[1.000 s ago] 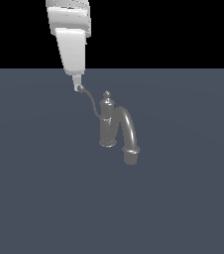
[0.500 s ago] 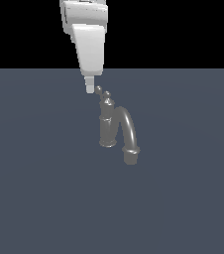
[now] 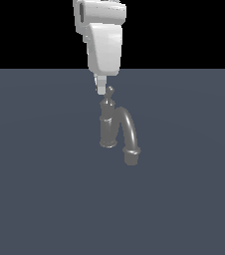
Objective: Turn on the faucet by rotating a designated handle.
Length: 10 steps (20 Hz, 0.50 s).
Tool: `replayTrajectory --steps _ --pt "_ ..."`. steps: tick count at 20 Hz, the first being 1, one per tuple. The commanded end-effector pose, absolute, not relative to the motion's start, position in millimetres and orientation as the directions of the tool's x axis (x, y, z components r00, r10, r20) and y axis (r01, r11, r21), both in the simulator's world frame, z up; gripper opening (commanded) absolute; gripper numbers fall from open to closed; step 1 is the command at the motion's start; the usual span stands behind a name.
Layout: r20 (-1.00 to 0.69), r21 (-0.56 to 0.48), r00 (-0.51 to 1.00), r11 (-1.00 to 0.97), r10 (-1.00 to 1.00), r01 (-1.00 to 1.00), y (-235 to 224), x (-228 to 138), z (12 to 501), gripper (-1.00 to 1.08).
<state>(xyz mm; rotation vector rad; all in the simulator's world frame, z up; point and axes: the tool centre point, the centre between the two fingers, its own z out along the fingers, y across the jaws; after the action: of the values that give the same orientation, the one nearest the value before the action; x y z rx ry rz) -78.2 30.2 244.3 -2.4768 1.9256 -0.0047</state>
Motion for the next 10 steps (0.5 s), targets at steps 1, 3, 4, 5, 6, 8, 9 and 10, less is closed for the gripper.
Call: replayTrajectory --steps 1,3,4,5,6,8,9,10 --pt "0.000 -0.004 0.226 -0.226 -0.974 -0.974 4.8 -74.5 243.5 -1.00" --pt "0.000 -0.004 0.225 -0.225 -0.974 -0.974 -6.7 -72.3 243.4 -1.00" --pt "0.000 -0.003 0.224 -0.224 -0.975 -0.975 -12.4 -71.3 243.3 -1.00" --pt "0.000 -0.003 0.223 -0.223 -0.975 -0.975 -18.1 -70.2 243.3 -1.00" --pt "0.000 -0.003 0.222 -0.222 -0.975 -0.975 -23.9 -69.1 243.1 -1.00" --pt "0.000 -0.002 0.221 -0.221 -0.975 -0.975 -35.0 -67.0 242.9 -1.00" --pt "0.000 -0.001 0.221 -0.221 -0.975 -0.975 -40.5 -66.0 242.9 -1.00" --pt "0.000 -0.001 0.220 -0.220 -0.976 -0.975 -46.0 -65.0 242.8 -1.00"
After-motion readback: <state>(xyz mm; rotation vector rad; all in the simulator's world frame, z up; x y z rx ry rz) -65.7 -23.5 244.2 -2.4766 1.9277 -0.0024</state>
